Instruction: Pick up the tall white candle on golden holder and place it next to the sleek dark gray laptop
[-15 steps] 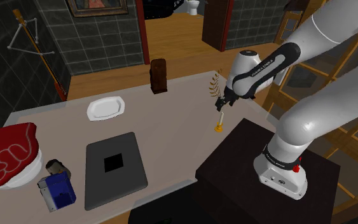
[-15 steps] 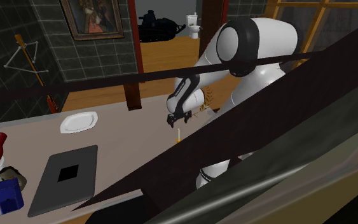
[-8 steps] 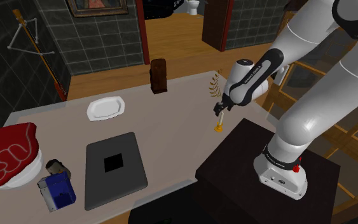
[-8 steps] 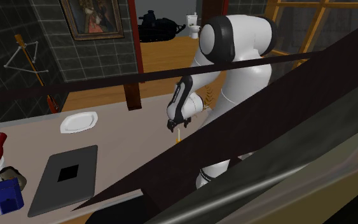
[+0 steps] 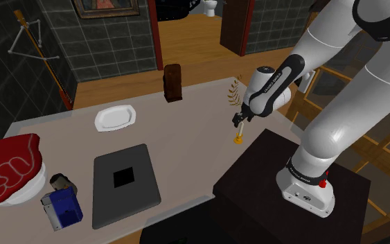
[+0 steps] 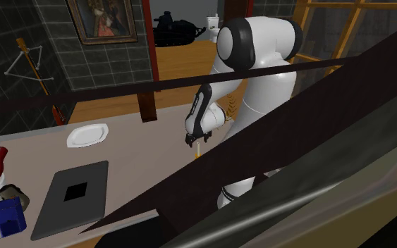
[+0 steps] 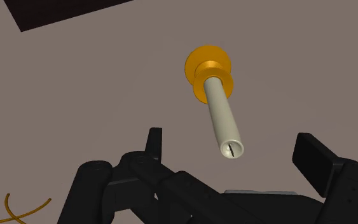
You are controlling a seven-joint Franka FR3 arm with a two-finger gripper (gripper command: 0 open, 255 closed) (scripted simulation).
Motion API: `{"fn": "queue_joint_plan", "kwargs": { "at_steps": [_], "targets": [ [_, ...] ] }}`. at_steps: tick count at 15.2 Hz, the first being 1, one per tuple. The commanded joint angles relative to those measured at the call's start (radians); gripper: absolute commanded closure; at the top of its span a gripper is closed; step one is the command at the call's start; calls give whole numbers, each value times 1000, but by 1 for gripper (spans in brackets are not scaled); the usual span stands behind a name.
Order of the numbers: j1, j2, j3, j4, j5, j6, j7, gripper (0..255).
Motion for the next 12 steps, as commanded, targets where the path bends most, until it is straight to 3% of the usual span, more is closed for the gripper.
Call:
{"fn": "queue_joint_plan", "kwargs": {
  "at_steps": [1,2,12],
  "targets": [
    [0,0,0,0,0,0,0,0],
    [0,0,0,0,0,0,0,255],
    [-2,-24,2,-1,-3,-23,1,255]
  ]
}}
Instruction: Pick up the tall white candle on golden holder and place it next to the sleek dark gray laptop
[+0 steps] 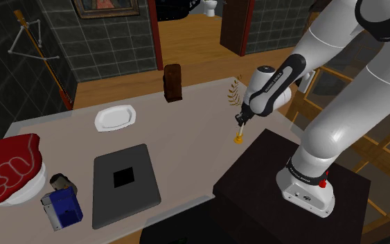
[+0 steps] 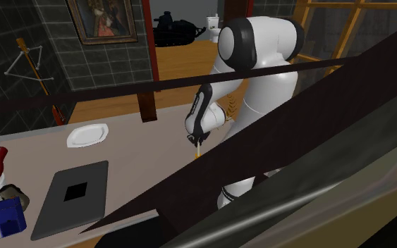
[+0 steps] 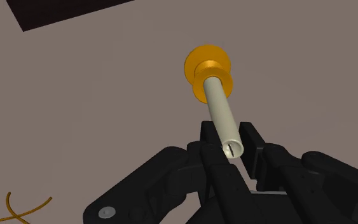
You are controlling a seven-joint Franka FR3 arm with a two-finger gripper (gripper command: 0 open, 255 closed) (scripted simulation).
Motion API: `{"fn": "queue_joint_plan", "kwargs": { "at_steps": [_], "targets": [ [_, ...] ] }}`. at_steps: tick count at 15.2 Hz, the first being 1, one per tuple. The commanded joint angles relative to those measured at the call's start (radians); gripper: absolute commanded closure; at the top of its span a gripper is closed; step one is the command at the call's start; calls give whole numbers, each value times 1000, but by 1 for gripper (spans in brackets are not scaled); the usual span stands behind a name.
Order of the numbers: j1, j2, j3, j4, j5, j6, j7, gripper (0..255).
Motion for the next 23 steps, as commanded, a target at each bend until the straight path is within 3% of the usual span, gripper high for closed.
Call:
{"fn": "queue_joint_plan", "kwargs": {
  "at_steps": [1,23],
  "targets": [
    [-2,-34,2,1,-2,-35,1,255],
    [-4,-435,29,79,16,-515,-8,255]
  ]
}}
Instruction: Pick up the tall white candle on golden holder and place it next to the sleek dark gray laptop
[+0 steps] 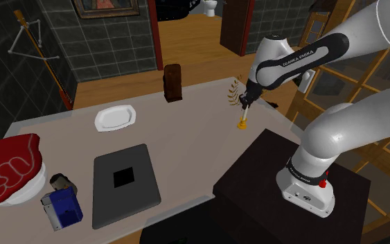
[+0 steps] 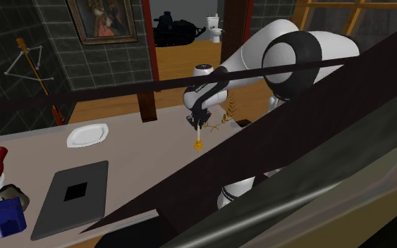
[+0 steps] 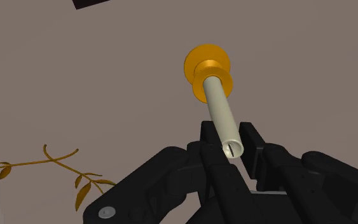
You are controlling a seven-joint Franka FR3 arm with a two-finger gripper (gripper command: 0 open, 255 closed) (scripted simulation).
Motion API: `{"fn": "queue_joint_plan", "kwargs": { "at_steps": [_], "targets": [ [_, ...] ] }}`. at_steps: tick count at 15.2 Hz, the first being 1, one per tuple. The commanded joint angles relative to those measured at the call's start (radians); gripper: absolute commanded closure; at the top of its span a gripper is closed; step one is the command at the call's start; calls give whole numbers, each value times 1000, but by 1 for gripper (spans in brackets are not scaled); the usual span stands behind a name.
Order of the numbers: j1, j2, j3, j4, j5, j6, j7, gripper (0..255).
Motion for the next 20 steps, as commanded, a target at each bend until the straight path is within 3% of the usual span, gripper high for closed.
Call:
{"fn": "queue_joint_plan", "kwargs": {
  "at_steps": [1,18,20],
  "targets": [
    [1,-27,3,13,3,-40,-1,255],
    [11,-162,27,172,30,-333,-9,255],
    [26,-137,46,195,43,-334,13,255]
  ]
}}
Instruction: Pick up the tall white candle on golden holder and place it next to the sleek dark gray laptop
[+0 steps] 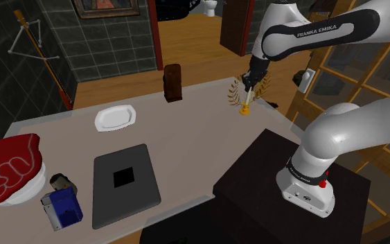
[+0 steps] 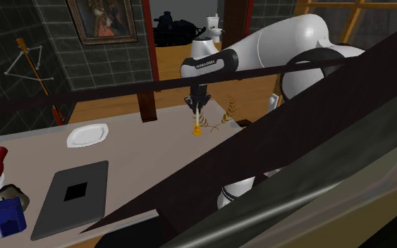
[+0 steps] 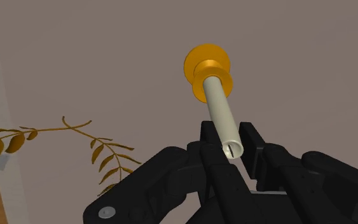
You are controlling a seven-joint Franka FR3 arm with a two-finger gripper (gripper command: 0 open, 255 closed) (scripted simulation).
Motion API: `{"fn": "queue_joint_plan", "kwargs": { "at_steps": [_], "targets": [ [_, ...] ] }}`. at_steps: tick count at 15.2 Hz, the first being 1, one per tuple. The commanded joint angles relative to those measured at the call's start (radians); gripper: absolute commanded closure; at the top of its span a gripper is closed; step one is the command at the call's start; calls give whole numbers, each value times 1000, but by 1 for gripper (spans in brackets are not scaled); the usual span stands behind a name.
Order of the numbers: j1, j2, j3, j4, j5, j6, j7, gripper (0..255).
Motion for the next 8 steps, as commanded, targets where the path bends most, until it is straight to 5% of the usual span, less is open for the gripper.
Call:
{"fn": "queue_joint_plan", "kwargs": {
  "at_steps": [1,8],
  "targets": [
    [22,38,28,29,18,7,34,255],
    [93,248,141,179,72,60,175,255]
  ]
}}
